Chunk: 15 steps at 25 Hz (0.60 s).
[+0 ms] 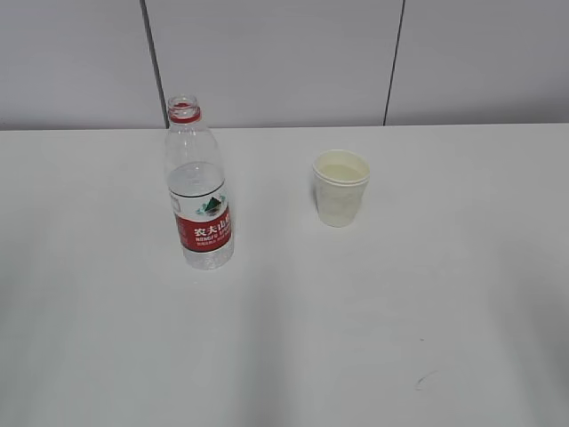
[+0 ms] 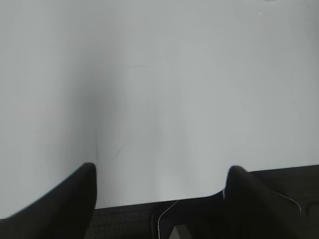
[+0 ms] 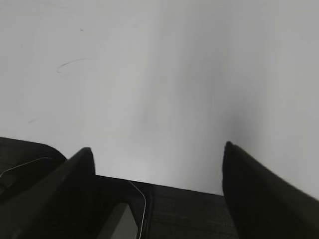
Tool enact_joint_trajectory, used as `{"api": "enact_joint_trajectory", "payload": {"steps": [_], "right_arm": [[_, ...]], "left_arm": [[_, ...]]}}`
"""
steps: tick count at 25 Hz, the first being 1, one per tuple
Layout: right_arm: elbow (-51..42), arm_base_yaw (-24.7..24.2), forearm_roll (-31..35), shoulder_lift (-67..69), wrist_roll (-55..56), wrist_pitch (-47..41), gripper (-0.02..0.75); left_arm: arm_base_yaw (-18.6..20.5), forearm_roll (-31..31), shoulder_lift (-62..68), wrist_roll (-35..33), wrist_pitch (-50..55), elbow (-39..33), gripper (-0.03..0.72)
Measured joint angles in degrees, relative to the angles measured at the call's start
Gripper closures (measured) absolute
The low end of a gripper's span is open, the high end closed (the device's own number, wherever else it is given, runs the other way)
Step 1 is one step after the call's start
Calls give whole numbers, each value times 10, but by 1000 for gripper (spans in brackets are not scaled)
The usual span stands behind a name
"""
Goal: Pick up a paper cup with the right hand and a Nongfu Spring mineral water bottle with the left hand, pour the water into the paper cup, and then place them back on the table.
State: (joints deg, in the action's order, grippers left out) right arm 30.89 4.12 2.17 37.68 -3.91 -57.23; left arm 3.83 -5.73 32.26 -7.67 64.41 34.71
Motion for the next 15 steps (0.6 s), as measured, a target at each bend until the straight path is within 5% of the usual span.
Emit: {"api": "enact_joint_trajectory", "payload": {"steps": [15], "right_arm": [[-27, 0, -26, -128, 18, -69, 150]], "left_arm": [[0, -17, -95, 0, -17, -41, 204]]}}
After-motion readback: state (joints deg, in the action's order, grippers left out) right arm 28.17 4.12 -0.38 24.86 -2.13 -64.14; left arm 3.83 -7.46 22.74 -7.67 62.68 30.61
